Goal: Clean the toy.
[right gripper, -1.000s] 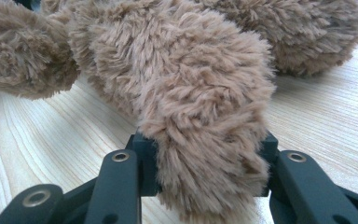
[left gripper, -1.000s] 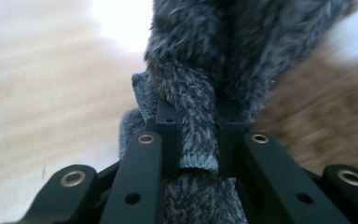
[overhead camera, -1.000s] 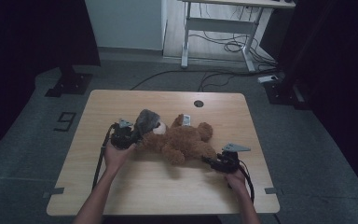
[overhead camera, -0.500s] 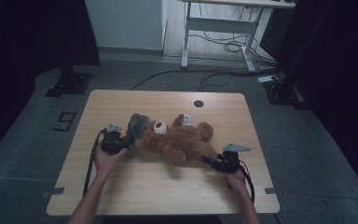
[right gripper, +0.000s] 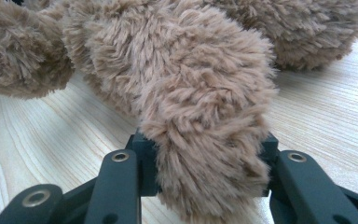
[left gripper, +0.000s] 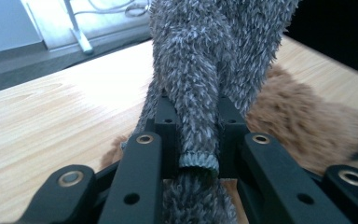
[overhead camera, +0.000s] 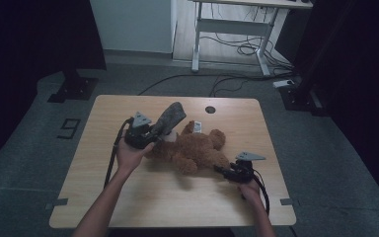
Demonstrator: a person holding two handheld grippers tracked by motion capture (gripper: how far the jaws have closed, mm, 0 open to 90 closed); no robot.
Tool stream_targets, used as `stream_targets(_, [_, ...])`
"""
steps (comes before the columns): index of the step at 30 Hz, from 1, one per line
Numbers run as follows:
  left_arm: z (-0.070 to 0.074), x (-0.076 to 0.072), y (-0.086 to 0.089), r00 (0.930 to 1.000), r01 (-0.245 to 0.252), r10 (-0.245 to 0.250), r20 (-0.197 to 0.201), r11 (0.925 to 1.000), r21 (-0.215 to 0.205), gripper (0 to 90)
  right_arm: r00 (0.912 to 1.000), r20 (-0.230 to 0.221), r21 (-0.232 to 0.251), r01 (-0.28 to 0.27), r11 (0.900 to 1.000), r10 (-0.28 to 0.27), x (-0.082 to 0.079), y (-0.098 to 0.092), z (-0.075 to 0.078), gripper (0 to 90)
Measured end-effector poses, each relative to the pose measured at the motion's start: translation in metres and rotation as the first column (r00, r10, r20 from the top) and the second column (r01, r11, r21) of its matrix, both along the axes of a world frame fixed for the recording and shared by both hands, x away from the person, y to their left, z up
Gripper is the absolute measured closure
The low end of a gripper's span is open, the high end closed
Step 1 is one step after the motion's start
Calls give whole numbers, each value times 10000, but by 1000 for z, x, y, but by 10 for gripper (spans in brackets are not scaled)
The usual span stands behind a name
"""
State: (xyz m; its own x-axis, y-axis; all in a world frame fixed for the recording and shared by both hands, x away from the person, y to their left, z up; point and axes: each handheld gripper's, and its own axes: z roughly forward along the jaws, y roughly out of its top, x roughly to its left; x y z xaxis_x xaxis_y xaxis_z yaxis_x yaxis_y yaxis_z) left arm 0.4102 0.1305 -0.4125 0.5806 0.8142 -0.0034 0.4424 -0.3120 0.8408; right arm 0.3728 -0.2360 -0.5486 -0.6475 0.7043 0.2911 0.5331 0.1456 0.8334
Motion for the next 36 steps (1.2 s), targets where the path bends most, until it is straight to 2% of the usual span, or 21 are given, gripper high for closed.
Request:
stream_targets(1, [0, 0, 0, 10000, 0, 0, 0, 10000, 0, 751, 10000, 16, -1, -12, 10000, 12, 0, 0, 0, 583])
stream_targets(2, [-8, 12, -6, 9994, -211, 221, -250, 9990, 400, 751, 10000, 33, -8, -18, 10000, 18, 0, 0, 0, 583])
stream_targets(4, [-18, 21, -7, 9981, -326, 360, -501, 9972, 675, 750, 10000, 58, -14, -41, 10000, 41, 0, -1, 0, 583])
stream_targets(6, [-28, 22, -6, 9984, -378, 417, -389, 9947, 954, 753, 10000, 5, -28, -16, 10000, 16, 1, -1, 1, 582])
stream_targets(9, [-35, 19, 2, 9980, -390, 417, -483, 9977, 554, 756, 10000, -75, 5, 51, 10000, -51, 2, -1, 1, 580])
stream_targets(13, [-42, 8, 12, 9975, -298, 299, -644, 9996, 25, 758, 10000, -86, -65, 39, 10000, -40, 1, 0, 1, 552])
stream_targets(16, [-45, -2, 18, 9973, -199, 180, -706, 9995, -259, 760, 9994, 141, -264, 310, 9992, -306, -2, 1, 7, 452])
stream_targets(19, [-49, -10, 22, 9973, -88, 48, -735, 9984, -554, 760, 9973, 471, -211, 580, 9981, -570, -6, 0, 16, 325])
stream_targets(22, [-53, -19, 25, 9976, 30, -85, -689, 9969, -784, 761, 9948, 790, -275, 670, 9974, -647, -8, 0, 22, 269])
stream_targets(28, [-57, -29, 28, 9974, 106, -178, -696, 9947, -1024, 761, 9947, 884, -324, 564, 9979, -533, -9, 3, 28, 240])
stream_targets(34, [-60, -39, 29, 9972, 232, -312, -683, 9932, -1140, 762, 9902, 1135, 503, 759, 9958, -812, -12, -7, 42, 257])
stream_targets(36, [-61, -43, 31, 9969, 299, -378, -683, 9930, -1139, 762, 9915, 1102, 479, 642, 9968, -692, -13, -6, 43, 259])
